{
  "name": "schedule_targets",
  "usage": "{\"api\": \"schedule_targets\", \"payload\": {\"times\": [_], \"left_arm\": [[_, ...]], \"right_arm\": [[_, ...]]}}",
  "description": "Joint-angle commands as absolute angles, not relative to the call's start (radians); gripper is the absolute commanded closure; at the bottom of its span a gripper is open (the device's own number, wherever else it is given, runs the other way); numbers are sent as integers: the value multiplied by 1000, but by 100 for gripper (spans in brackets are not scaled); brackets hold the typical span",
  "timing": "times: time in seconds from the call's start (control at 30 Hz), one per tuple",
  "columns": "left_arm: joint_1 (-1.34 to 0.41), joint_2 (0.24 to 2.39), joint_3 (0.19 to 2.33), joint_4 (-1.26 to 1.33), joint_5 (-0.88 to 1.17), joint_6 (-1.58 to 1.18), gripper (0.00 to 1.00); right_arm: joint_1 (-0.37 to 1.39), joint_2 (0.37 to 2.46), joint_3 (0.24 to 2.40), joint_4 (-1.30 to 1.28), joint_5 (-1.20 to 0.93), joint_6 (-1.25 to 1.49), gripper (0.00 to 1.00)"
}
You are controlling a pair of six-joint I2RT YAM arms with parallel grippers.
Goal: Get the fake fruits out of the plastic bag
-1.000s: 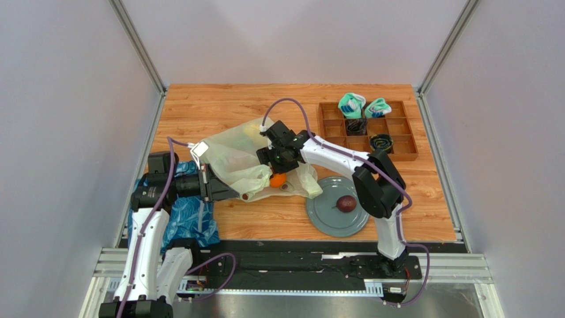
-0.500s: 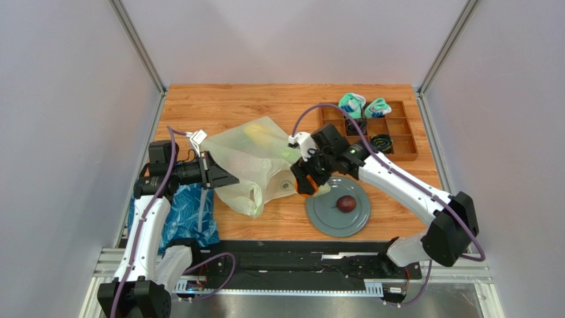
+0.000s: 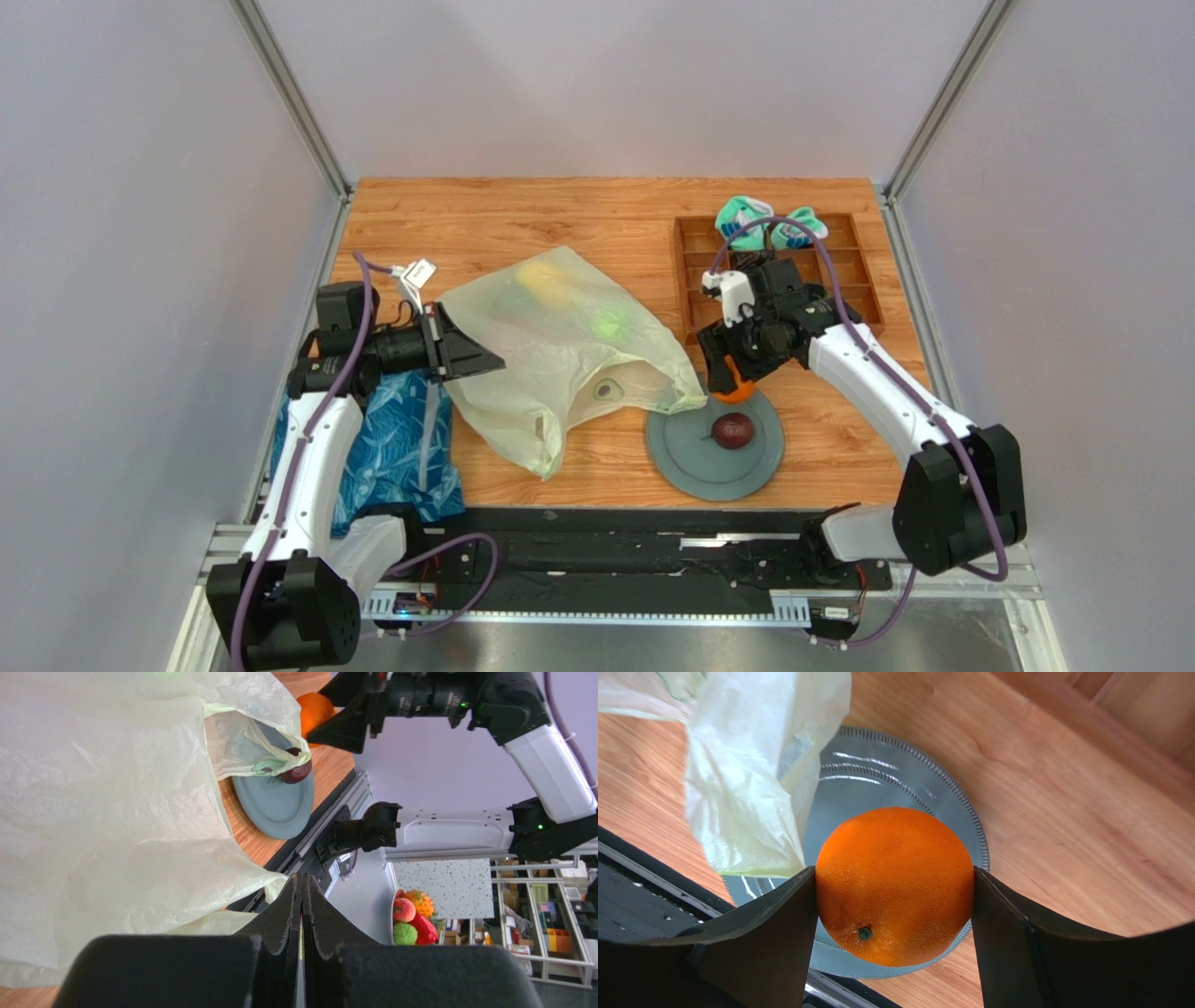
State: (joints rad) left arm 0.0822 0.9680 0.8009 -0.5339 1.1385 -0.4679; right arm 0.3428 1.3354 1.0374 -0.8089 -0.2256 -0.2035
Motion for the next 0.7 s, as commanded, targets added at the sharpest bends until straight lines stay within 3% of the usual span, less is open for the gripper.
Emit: {"api": "schedule_targets", "payload": {"times": [0.0, 0.07, 0.13, 0.27, 0.3, 0.4, 0.67], "left_arm": [[89, 966, 859, -520, 1144, -477, 93], [91, 953, 865, -543, 1125, -477, 76], [91, 933, 874, -567, 1112, -471, 53], [89, 899, 874, -711, 1126, -340, 50], [86, 899, 873, -738, 1124, -309, 48], [28, 899, 877, -836, 1080, -186, 39], [-195, 862, 824, -813, 1037, -209, 35]], "right_arm": [[339, 1399, 994, -716, -210, -238, 50], [336, 1422, 988, -701, -196, -244, 47], [330, 1453, 988, -704, -198, -255, 44], [328, 1482, 977, -712, -198, -265, 36], [328, 1483, 977, -715, -189, -262, 24], [322, 1479, 1009, -736, -187, -250, 9], [313, 1468, 1287, -838, -314, -207, 4]]}}
